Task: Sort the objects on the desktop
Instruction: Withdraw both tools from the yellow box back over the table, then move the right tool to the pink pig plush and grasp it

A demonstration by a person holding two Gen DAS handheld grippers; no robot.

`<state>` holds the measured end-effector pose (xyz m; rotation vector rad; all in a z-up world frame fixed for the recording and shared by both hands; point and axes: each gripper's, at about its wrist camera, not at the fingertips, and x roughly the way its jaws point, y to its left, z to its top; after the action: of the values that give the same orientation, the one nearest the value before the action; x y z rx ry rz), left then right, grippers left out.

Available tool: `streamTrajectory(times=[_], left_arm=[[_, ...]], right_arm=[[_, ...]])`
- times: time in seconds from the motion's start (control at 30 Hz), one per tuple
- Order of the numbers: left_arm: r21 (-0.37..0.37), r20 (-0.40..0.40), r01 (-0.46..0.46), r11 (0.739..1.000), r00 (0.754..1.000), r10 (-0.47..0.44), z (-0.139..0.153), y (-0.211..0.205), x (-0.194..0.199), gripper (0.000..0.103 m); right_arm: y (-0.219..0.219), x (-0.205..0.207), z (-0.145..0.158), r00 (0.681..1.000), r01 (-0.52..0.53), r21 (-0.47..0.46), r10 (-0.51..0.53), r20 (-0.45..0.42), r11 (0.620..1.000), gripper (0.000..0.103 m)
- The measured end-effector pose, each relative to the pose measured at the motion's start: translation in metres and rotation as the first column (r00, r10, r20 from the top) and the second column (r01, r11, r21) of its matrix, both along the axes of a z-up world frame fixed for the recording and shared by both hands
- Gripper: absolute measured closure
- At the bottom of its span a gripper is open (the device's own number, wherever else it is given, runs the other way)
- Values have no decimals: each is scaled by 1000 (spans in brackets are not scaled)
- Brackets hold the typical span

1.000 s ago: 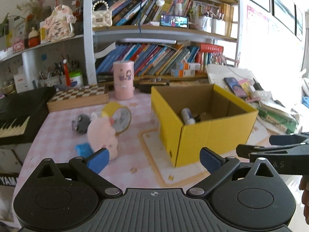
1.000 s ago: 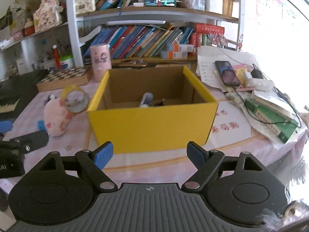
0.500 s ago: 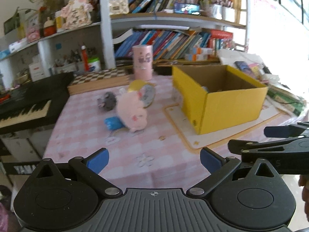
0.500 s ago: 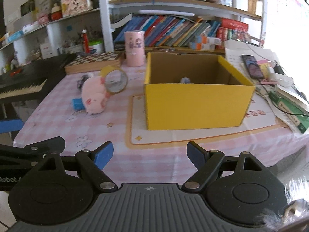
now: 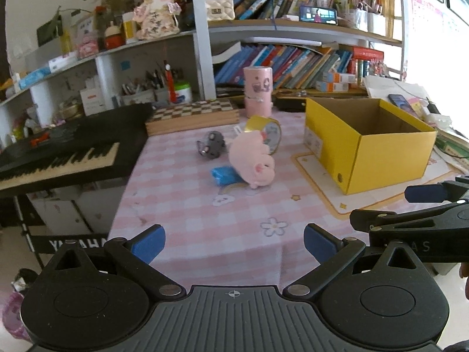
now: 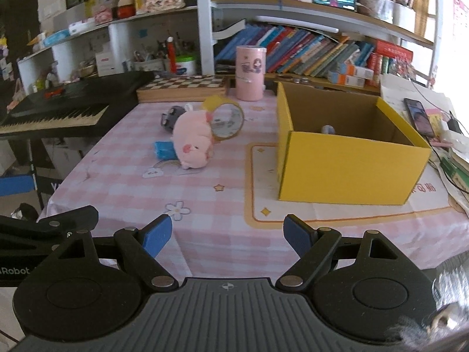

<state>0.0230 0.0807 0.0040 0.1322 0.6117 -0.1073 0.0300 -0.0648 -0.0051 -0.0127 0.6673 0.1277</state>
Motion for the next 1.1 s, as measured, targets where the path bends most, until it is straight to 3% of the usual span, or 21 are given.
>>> streamTrajectory(times=[0.37,0.67,1.1], left_arm=[[2,24,-27,1000,999,27,5,17,-3,1],[-36,-8,-55,998,998,55,-2,21,10,1],[-55,-30,-149,987,989,147,-7,25,61,1]], right_arm=[[21,2,6,999,-26,-17,27,18,999,21],[23,16,5,999,-47,-33,47,1,998,21],[27,84,4,989,-145,-36,144,-9,989,22]])
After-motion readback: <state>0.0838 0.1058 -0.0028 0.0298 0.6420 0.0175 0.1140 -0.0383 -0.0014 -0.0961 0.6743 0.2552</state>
